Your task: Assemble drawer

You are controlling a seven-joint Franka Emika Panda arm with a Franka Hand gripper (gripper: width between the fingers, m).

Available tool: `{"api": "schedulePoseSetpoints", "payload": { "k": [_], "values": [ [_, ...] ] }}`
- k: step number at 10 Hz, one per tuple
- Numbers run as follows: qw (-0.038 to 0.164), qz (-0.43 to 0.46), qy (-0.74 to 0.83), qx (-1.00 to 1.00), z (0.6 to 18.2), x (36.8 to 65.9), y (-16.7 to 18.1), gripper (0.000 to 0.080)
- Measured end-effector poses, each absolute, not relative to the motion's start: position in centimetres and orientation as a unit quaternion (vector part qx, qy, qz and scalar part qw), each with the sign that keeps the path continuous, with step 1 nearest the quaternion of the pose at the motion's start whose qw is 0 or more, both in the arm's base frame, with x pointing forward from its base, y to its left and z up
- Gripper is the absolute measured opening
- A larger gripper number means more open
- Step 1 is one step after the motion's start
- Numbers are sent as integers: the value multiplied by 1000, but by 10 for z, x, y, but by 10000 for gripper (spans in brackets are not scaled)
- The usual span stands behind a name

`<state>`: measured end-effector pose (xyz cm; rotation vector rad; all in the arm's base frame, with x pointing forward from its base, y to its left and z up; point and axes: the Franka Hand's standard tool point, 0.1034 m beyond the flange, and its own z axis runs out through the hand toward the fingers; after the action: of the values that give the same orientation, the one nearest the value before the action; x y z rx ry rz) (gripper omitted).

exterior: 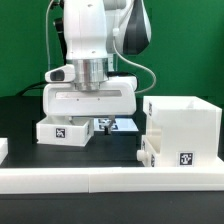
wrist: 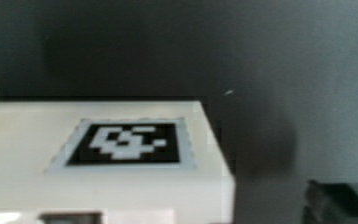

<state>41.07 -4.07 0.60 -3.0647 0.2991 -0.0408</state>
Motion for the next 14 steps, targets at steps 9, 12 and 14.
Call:
{"api": "schedulePoseSetpoints", "payload": {
  "k": [9,12,14],
  "values": [
    [34,-10,80,-996,12,418,-35,42],
    [46,3,45,-998,42,456,-8,42],
    [59,35,13,-998,54,476,-2,42]
  ]
}}
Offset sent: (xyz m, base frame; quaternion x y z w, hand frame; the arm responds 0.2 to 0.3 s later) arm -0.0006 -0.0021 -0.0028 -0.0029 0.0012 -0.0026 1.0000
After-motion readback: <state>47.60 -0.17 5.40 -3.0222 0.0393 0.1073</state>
